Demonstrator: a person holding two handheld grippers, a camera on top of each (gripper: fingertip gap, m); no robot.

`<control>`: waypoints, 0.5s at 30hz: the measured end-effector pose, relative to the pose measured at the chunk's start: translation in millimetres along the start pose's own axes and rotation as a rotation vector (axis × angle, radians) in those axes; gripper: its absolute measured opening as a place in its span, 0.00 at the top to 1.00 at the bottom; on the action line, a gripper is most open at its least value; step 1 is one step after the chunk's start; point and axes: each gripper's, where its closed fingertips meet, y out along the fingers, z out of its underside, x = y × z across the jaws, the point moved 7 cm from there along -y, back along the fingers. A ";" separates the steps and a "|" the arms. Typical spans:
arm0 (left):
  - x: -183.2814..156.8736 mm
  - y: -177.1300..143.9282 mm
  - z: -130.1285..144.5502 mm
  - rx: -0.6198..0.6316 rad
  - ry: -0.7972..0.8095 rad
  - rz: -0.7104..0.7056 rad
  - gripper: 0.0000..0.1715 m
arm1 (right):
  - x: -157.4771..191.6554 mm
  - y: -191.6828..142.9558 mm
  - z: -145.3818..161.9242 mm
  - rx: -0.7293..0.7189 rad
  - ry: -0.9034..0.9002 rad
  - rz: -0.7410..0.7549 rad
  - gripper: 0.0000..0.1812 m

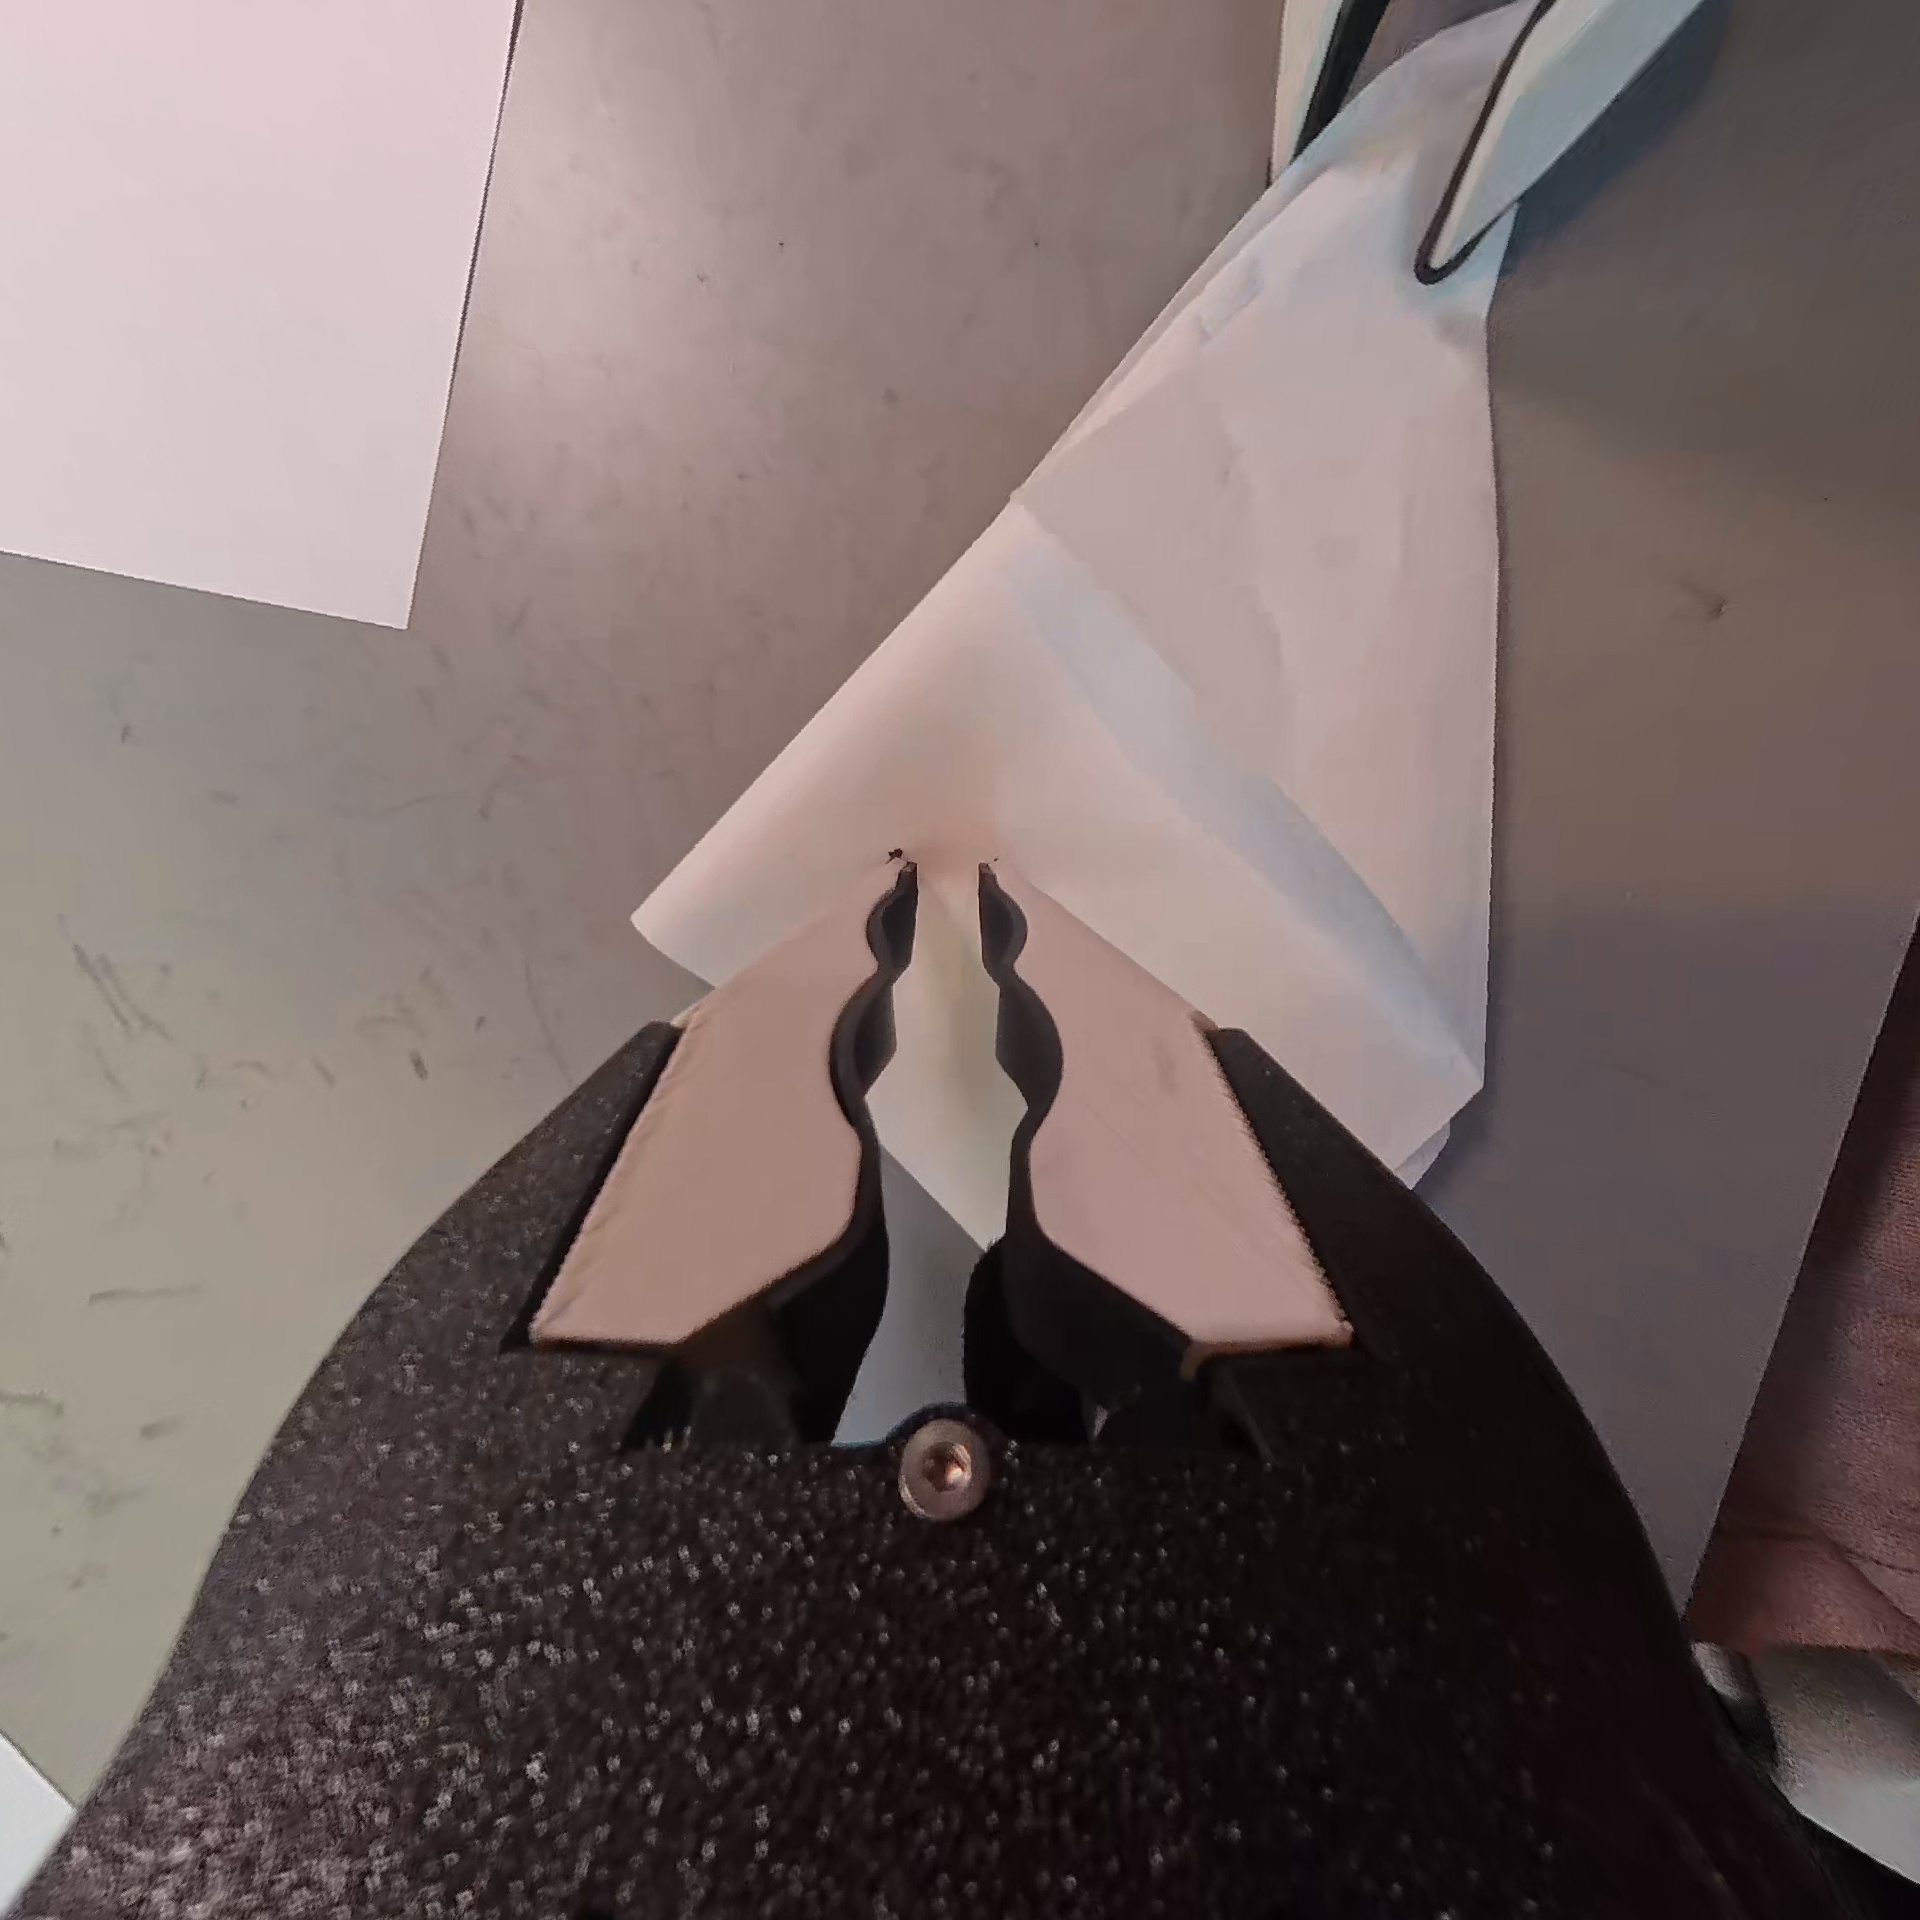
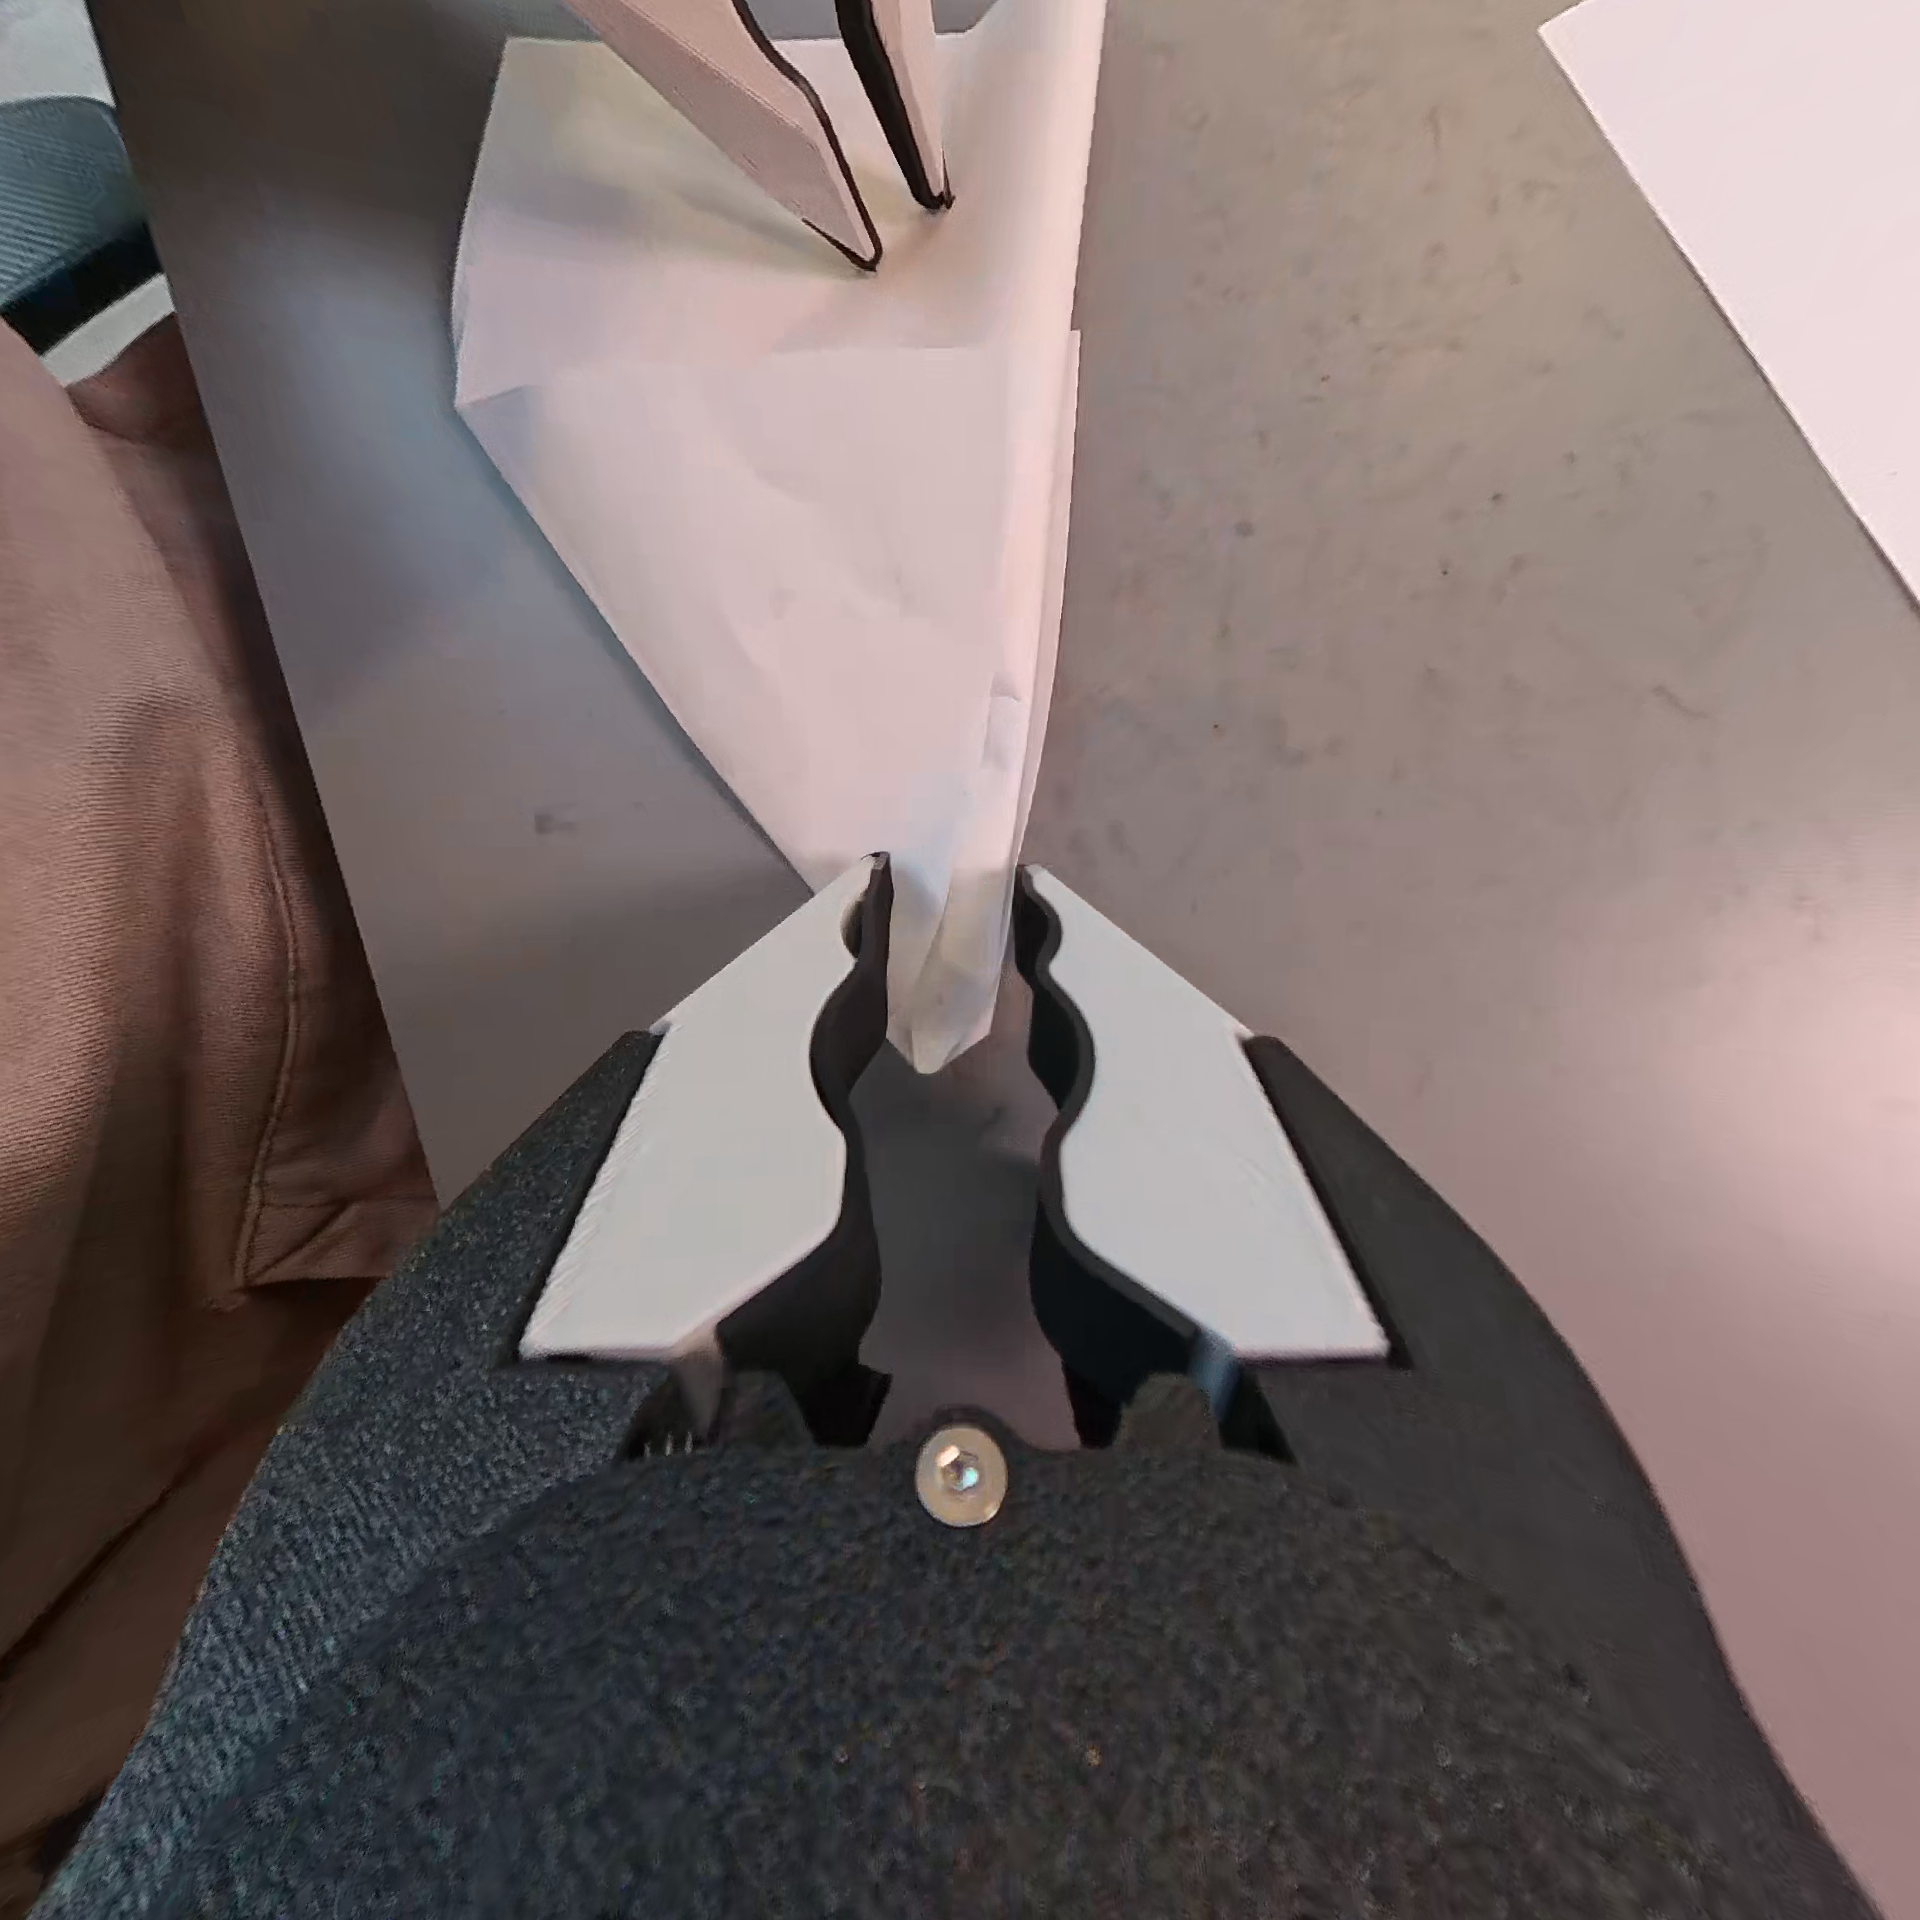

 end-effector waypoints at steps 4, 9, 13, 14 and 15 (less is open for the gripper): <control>-0.7 -16.1 0.1 -0.052 0.004 0.057 0.93 | -1.7 0.7 -3.4 0.014 -0.030 -0.079 0.90; 16.3 -52.8 -30.9 -0.222 0.023 0.162 0.81 | -2.5 -7.3 -16.5 0.011 -0.161 -0.188 0.92; 8.2 -61.6 -61.9 -0.244 0.109 0.346 0.69 | -4.6 -10.7 -29.1 0.038 -0.261 -0.263 0.94; 3.8 -61.9 -66.9 -0.219 0.140 0.397 0.67 | -5.1 -11.6 -31.5 0.067 -0.287 -0.270 0.94; 1.2 -63.0 -71.3 -0.201 0.167 0.443 0.65 | -4.9 -13.2 -34.5 0.086 -0.315 -0.276 0.94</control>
